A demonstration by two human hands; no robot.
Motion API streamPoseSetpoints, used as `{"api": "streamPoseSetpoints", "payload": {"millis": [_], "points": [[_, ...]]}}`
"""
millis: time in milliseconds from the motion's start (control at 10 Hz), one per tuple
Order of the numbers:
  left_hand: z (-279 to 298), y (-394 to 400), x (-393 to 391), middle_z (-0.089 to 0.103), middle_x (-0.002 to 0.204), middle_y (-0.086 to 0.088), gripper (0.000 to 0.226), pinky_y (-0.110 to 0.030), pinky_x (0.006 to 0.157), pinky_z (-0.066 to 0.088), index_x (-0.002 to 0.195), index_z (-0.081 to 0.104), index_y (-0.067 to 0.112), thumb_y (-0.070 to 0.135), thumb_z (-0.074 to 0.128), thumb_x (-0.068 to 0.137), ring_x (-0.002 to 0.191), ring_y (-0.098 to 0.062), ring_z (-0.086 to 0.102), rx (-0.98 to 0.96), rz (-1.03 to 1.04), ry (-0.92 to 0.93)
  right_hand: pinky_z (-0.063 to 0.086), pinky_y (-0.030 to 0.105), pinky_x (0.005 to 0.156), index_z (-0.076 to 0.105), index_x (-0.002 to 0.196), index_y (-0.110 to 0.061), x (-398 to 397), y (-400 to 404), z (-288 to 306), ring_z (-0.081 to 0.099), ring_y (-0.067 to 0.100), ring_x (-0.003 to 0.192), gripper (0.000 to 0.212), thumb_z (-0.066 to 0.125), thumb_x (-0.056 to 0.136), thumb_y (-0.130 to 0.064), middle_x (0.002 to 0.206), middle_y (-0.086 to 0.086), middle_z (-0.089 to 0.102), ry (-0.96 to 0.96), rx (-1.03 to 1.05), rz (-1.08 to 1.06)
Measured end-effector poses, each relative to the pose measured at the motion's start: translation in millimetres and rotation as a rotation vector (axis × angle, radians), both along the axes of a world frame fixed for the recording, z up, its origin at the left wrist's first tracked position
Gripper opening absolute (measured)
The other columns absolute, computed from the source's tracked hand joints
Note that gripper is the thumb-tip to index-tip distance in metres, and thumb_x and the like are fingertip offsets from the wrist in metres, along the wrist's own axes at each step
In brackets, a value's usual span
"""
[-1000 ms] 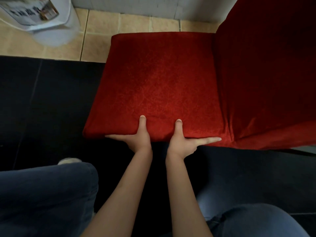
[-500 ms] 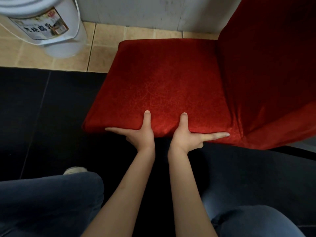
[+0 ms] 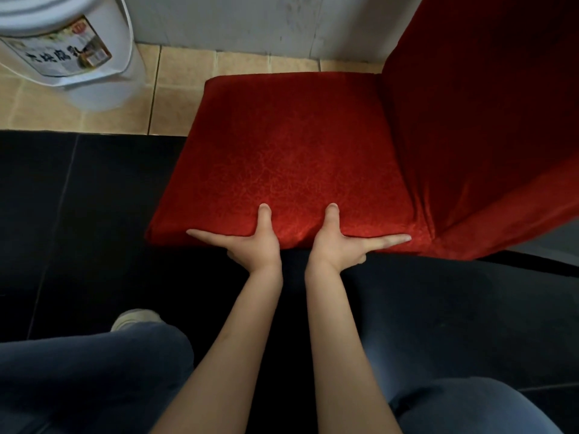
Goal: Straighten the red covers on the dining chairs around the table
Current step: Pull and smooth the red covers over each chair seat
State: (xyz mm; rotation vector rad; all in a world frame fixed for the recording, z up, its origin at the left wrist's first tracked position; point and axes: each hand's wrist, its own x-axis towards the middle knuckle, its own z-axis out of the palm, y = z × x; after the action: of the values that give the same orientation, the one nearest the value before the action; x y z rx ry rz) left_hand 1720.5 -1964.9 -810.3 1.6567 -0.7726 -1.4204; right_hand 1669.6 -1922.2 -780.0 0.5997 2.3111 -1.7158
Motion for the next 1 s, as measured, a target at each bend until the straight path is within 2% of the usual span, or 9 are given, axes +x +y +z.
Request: {"api": "streamPoseSetpoints", "payload": {"millis": [100, 200, 300, 400, 500, 600, 800, 1000], "points": [[12, -3, 3, 0.041, 0.113, 0.008, 0.129, -0.027, 0.086, 0.046, 0.148, -0.024, 0.037, 0.027, 0.082, 0.074, 0.085, 0.002, 0.052, 0.022, 0.007, -0.002, 0.013, -0.016, 0.058, 0.005, 0.155, -0.026, 0, -3, 3, 0.026, -0.017, 0.078, 0.110, 0.082, 0.075, -0.029, 0.102, -0.022, 0.024, 0.016, -0.007, -0.019], [28, -4, 8, 0.041, 0.118, 0.002, 0.130, -0.028, 0.084, 0.047, 0.147, -0.023, 0.038, 0.028, 0.082, 0.073, 0.086, -0.001, 0.051, 0.058, 0.004, -0.012, 0.014, -0.016, 0.057, 0.005, 0.155, -0.026, 9, -4, 21, 0.030, -0.002, 0.091, 0.111, 0.082, 0.075, -0.031, 0.115, -0.013, 0.024, 0.020, 0.012, -0.053], [48, -7, 15, 0.041, 0.116, 0.002, 0.131, -0.030, 0.085, 0.046, 0.147, -0.023, 0.039, 0.030, 0.083, 0.071, 0.084, -0.003, 0.051, 0.111, 0.009, -0.052, 0.017, -0.015, 0.059, 0.002, 0.155, -0.029, 11, -7, 42, 0.030, 0.000, 0.092, 0.114, 0.083, 0.074, -0.029, 0.115, -0.011, 0.023, 0.008, 0.031, -0.043], [66, -3, 21, 0.040, 0.119, 0.001, 0.132, -0.029, 0.084, 0.044, 0.147, -0.023, 0.039, 0.030, 0.084, 0.071, 0.082, -0.004, 0.049, 0.185, 0.015, -0.090, 0.041, 0.009, 0.072, -0.012, 0.151, -0.042, 15, -8, 58, 0.046, -0.002, 0.087, 0.126, 0.085, 0.073, -0.026, 0.117, -0.001, 0.036, -0.098, -0.051, -0.093], [80, 4, 27, 0.043, 0.131, -0.008, 0.132, -0.029, 0.083, 0.041, 0.146, -0.023, 0.040, 0.029, 0.084, 0.071, 0.092, -0.010, 0.049, 0.265, 0.039, -0.116, 0.046, 0.034, 0.076, -0.019, 0.145, -0.050, 21, -5, 78, 0.055, 0.016, 0.078, 0.130, 0.085, 0.072, -0.025, 0.122, 0.020, 0.041, -0.179, -0.012, -0.122], [89, 11, 34, 0.043, 0.138, -0.015, 0.132, -0.032, 0.086, 0.041, 0.146, -0.024, 0.040, 0.027, 0.085, 0.071, 0.102, -0.016, 0.050, 0.324, 0.066, -0.121, 0.045, 0.035, 0.078, -0.019, 0.145, -0.051, 27, 0, 86, 0.056, 0.022, 0.083, 0.130, 0.085, 0.071, -0.026, 0.121, 0.021, 0.042, -0.205, 0.020, -0.117], [111, 14, 58, 0.033, 0.145, -0.014, 0.131, -0.030, 0.087, 0.033, 0.148, -0.019, 0.037, 0.025, 0.085, 0.070, 0.106, -0.011, 0.039, 0.363, 0.099, -0.200, 0.046, 0.034, 0.077, -0.019, 0.144, -0.053, 51, 5, 104, 0.056, 0.022, 0.080, 0.131, 0.086, 0.070, -0.024, 0.121, 0.022, 0.042, -0.222, 0.060, -0.125], [148, -25, 97, 0.029, 0.149, -0.014, 0.130, -0.032, 0.094, 0.035, 0.148, -0.019, 0.038, 0.028, 0.085, 0.070, 0.124, -0.024, 0.045, 0.339, -0.005, -0.278, 0.051, 0.040, 0.074, -0.024, 0.140, -0.055, 90, -29, 144, 0.057, 0.032, 0.085, 0.132, 0.084, 0.072, -0.025, 0.125, 0.025, 0.037, -0.318, 0.094, -0.206]]}}
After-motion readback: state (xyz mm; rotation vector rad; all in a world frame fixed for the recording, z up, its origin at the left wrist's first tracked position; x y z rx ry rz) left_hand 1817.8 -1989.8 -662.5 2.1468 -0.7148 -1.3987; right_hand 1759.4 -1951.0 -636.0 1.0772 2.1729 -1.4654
